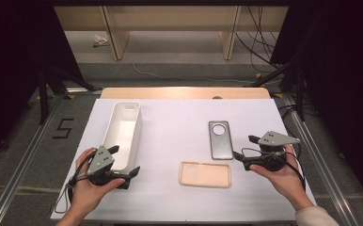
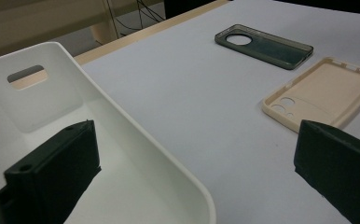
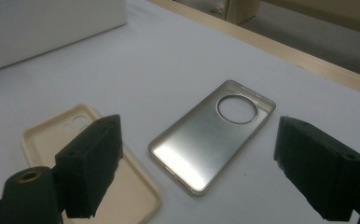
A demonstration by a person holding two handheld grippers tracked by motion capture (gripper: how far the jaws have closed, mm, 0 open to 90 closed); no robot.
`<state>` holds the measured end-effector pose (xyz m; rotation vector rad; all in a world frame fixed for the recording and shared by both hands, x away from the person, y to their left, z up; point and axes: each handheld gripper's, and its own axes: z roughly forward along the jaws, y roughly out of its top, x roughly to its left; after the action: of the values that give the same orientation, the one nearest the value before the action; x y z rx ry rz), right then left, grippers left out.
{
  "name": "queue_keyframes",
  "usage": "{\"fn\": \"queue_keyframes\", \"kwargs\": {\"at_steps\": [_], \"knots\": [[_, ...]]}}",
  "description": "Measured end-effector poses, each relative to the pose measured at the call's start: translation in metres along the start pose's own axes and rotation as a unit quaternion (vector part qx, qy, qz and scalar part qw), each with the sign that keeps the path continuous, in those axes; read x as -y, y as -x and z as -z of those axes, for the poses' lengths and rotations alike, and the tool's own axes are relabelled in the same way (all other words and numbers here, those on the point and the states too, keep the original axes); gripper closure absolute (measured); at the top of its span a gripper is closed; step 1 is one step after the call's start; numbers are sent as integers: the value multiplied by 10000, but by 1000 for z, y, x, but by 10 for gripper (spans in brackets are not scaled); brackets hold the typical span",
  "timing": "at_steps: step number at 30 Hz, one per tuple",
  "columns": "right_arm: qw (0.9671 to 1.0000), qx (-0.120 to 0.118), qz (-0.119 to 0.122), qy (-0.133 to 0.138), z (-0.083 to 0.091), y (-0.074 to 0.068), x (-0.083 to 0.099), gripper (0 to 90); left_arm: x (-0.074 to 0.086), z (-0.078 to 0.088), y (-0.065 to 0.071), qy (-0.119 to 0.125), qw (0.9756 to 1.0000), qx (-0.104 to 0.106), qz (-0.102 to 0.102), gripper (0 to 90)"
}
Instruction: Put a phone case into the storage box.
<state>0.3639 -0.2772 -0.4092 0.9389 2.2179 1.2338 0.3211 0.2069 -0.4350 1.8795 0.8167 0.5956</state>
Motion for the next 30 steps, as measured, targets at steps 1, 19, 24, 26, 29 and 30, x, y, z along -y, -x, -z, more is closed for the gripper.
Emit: {"fn": "queue_keyframes", "kwargs": {"at_steps": [1,19,24,26,29,30], "knots": [[10000,14,12,-19,-1,1,0,164,0,0,0,2,10000,0,-13,0],[9736,-121,1614,-1609,-50,20,-37,194,-1,1,0,41,10000,44,14,0],[9447,-359,2172,-2432,-77,18,-36,212,-1,0,1,39,10000,45,8,0],[9339,-399,2357,-2659,-83,15,-34,208,-1,0,1,46,10000,50,2,0],[9216,-431,2555,-2891,-91,12,-32,217,-1,0,1,50,10000,51,16,0],[9121,-440,2730,-3028,-96,10,-32,217,-1,0,1,49,10000,49,8,0]]}}
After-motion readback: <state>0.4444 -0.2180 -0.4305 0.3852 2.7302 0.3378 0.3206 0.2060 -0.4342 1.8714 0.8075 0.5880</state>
